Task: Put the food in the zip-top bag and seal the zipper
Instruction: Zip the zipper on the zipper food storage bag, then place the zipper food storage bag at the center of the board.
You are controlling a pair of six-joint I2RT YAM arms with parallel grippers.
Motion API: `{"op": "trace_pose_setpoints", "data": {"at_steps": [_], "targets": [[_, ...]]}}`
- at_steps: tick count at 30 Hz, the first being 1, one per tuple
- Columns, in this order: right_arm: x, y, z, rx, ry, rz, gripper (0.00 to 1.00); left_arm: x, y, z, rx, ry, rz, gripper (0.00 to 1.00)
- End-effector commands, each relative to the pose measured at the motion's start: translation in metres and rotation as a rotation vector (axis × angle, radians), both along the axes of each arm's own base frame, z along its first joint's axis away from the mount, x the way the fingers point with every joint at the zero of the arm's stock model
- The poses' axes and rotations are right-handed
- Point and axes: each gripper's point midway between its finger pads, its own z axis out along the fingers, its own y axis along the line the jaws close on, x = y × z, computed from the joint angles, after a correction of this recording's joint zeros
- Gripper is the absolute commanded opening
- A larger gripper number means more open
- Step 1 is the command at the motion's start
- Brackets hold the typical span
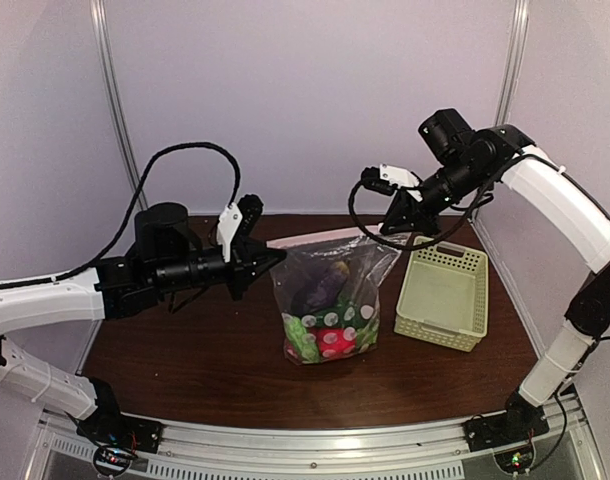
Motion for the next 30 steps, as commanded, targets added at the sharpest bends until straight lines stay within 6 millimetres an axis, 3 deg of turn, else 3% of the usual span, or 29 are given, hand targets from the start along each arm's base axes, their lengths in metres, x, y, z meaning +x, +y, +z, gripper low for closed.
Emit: {"op": "trace_pose_setpoints", "data": {"at_steps": [1, 11, 21, 22, 25, 30], "targets": [[0.012, -0.041, -0.012, -0.123, -0.016, -0.111, 0.03, 0.004, 0.012, 0.020, -0.046, -0.053, 0.036, 0.00], [0.015, -0.051, -0.012, -0.120, -0.012, -0.129, 0.03, 0.006, 0.012, 0.017, -0.042, -0.050, 0.038, 0.00], [0.018, -0.047, -0.012, -0.106, -0.003, -0.123, 0.05, 0.009, 0.010, 0.014, -0.035, -0.044, 0.041, 0.00], [0.018, -0.046, -0.012, -0.102, 0.001, -0.121, 0.09, 0.010, 0.010, 0.015, -0.036, -0.045, 0.043, 0.00], [0.022, -0.042, 0.002, -0.052, -0.009, -0.128, 0.35, 0.024, 0.006, 0.016, -0.035, -0.037, 0.076, 0.00], [0.058, -0.046, 0.045, 0.086, -0.096, -0.242, 0.70, 0.094, -0.010, 0.021, 0.016, 0.000, 0.201, 0.00]]}}
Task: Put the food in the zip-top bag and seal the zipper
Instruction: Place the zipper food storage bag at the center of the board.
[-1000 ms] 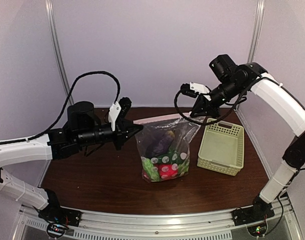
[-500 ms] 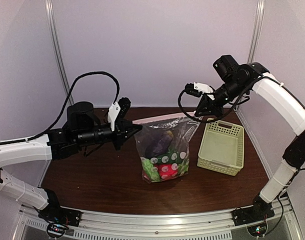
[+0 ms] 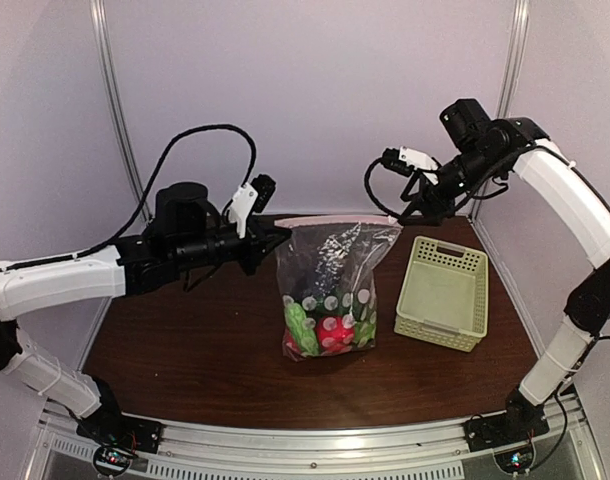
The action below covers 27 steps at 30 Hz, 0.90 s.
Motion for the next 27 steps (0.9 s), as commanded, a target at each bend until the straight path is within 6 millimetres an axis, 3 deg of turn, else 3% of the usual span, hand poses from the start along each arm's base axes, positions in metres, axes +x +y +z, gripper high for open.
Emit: {"op": "trace_pose_setpoints", "data": {"at_steps": [1, 3, 4, 8, 10, 12, 15, 18, 19, 20, 23, 25, 27], "targets": [[0.038, -0.011, 0.044, 0.134, -0.098, -0.151, 0.75, 0.070, -0.015, 0.024, 0.001, -0.010, 0.131, 0.00], [0.056, -0.024, 0.059, 0.203, -0.132, -0.233, 0.86, 0.096, -0.028, 0.033, 0.014, -0.035, 0.145, 0.00], [0.067, -0.033, 0.066, 0.237, -0.150, -0.287, 0.97, 0.105, -0.034, 0.044, 0.010, -0.061, 0.147, 0.00], [0.093, -0.074, 0.084, 0.351, -0.193, -0.467, 1.00, 0.125, -0.050, 0.102, -0.047, -0.182, 0.103, 0.00], [0.100, -0.094, 0.085, 0.378, -0.203, -0.552, 1.00, 0.121, -0.056, 0.124, -0.079, -0.216, 0.058, 0.00], [0.101, -0.109, 0.080, 0.382, -0.201, -0.613, 1.00, 0.113, -0.060, 0.134, -0.107, -0.218, 0.011, 0.00], [0.093, -0.122, 0.068, 0.359, -0.225, -0.658, 1.00, 0.098, -0.060, 0.123, -0.141, -0.136, -0.040, 0.00], [0.081, -0.132, 0.067, 0.398, -0.296, -0.706, 1.00, 0.074, -0.050, 0.087, -0.141, -0.039, -0.068, 0.04], [0.076, -0.137, 0.068, 0.415, -0.319, -0.741, 1.00, 0.064, -0.044, 0.071, -0.131, -0.011, -0.067, 0.15], [0.072, -0.146, 0.062, 0.424, -0.338, -0.795, 1.00, 0.052, -0.038, 0.040, -0.096, 0.041, -0.070, 0.26], [0.056, -0.159, 0.066, 0.469, -0.389, -0.862, 1.00, 0.012, -0.021, 0.006, -0.058, 0.122, -0.109, 0.51], [0.053, -0.162, 0.064, 0.464, -0.365, -0.895, 0.99, -0.010, -0.007, 0.009, -0.056, 0.131, -0.122, 0.63], [0.050, -0.162, 0.057, 0.476, -0.335, -0.905, 1.00, -0.016, 0.009, 0.017, -0.056, 0.125, -0.075, 0.76]]}}
